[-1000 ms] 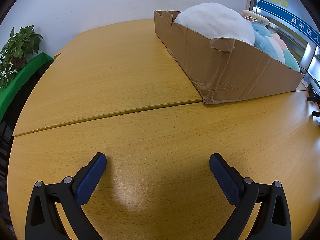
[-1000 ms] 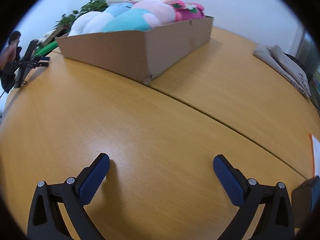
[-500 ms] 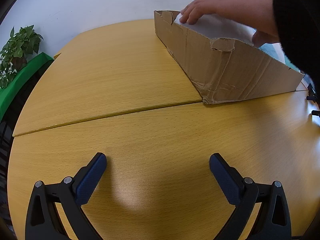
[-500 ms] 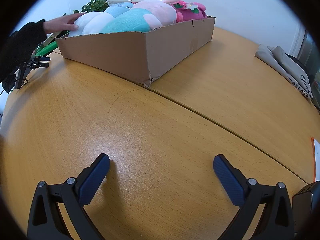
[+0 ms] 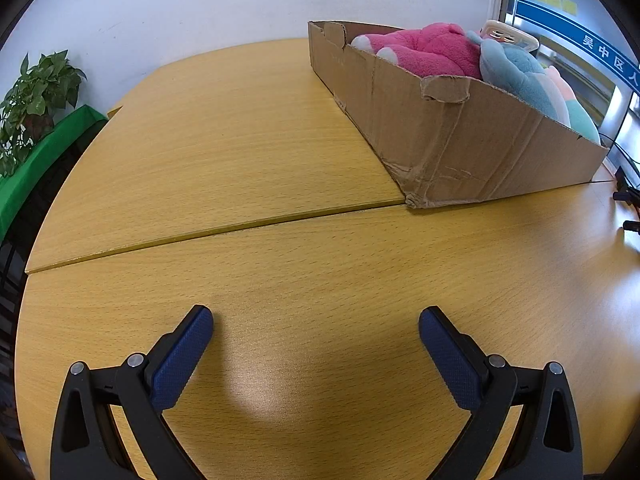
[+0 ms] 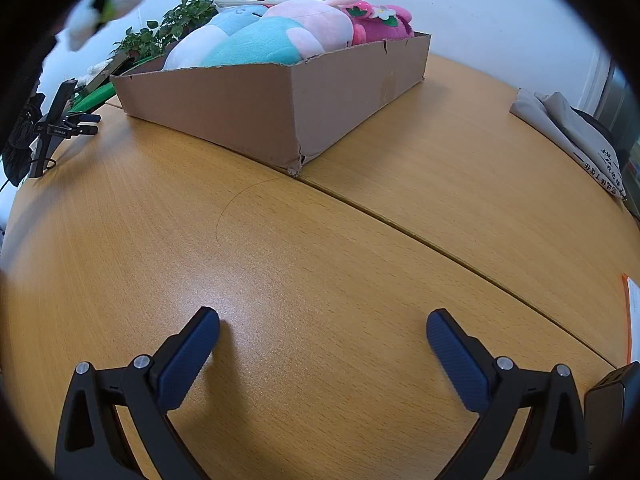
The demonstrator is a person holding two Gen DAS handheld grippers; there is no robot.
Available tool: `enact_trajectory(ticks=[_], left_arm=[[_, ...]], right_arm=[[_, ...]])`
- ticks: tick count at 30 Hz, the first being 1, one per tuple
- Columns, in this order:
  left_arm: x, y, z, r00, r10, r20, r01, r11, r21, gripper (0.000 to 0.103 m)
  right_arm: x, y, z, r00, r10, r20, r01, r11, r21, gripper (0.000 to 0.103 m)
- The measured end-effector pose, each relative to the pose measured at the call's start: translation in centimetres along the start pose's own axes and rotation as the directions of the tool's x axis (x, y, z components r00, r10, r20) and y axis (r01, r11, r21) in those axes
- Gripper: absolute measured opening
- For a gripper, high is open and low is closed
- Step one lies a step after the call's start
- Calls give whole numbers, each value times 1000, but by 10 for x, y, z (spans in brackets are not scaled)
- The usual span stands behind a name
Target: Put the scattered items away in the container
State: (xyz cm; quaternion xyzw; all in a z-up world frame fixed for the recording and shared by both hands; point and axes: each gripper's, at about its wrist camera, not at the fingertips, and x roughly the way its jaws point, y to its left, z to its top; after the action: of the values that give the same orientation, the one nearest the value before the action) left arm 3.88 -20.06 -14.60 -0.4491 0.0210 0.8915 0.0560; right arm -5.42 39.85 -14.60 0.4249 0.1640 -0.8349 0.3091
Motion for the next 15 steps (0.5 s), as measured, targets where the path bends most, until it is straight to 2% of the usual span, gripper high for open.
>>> enact_trajectory(ticks=[7, 15], left_arm=[[4, 23, 16, 1000, 0, -2, 0, 1000, 0, 103], [4, 24, 18, 1000, 1, -2, -1, 1000, -1, 103]], right_arm=[[0, -1, 0, 1000, 2, 1, -2, 1000, 0, 103], [0, -1, 0, 1000, 2, 1, -2, 1000, 0, 103]])
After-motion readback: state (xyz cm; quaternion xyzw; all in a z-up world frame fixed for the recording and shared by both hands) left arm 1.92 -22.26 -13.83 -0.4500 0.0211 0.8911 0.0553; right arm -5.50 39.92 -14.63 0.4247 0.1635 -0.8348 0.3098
